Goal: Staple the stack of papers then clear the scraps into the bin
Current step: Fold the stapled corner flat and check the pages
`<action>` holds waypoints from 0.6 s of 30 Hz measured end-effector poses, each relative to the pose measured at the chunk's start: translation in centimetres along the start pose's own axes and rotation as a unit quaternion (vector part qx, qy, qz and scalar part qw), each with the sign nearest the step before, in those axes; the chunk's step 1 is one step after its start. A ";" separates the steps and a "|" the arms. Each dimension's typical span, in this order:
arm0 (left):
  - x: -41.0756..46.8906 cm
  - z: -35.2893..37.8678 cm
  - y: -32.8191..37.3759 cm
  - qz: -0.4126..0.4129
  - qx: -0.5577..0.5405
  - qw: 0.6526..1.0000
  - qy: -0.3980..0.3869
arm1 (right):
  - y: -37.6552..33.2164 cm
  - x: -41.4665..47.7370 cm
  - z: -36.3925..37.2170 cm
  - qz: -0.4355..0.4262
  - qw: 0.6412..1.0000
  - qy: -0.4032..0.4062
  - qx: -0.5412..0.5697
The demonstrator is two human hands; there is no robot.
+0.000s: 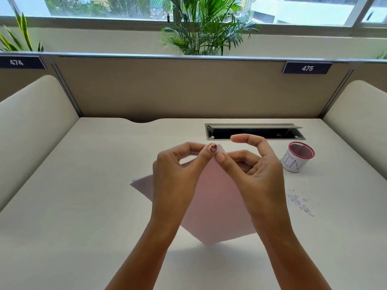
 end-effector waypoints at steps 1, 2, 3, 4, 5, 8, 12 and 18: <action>0.0 0.0 0.0 0.001 -0.004 1.000 -0.003 | 0.0 0.0 0.0 0.001 1.000 0.003 0.002; 0.0 0.0 -0.1 0.001 -0.008 1.000 -0.004 | 0.0 0.0 0.0 0.002 1.000 0.004 0.004; 0.0 0.0 -0.1 0.001 -0.010 1.000 -0.003 | 0.0 0.0 0.0 0.004 1.000 0.004 0.007; 0.1 0.0 -0.1 0.001 -0.013 1.000 -0.001 | 0.0 0.0 0.0 0.005 1.000 0.001 0.010; 0.1 -0.1 -0.1 0.002 -0.014 1.000 0.002 | 0.1 0.0 0.0 0.007 1.000 -0.003 0.014; 0.3 -0.1 0.0 0.006 -0.019 1.000 0.004 | 0.2 0.1 0.1 0.008 0.999 -0.027 0.018; 0.6 0.0 -0.1 0.051 0.023 0.998 0.040 | 0.3 0.2 0.0 -0.011 1.000 -0.012 -0.012; -1.7 0.3 -0.1 0.213 0.101 0.959 0.157 | 0.2 -0.2 0.2 -0.073 0.992 0.087 -0.045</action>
Point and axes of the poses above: each hand's wrist, its own x-axis towards the middle knuckle, its own z-axis out of the palm, y = z × x, the point moved 6 cm from there along x, towards the middle knuckle, and after that the axes turned 9 degrees about -z, right-handed, at the moved point
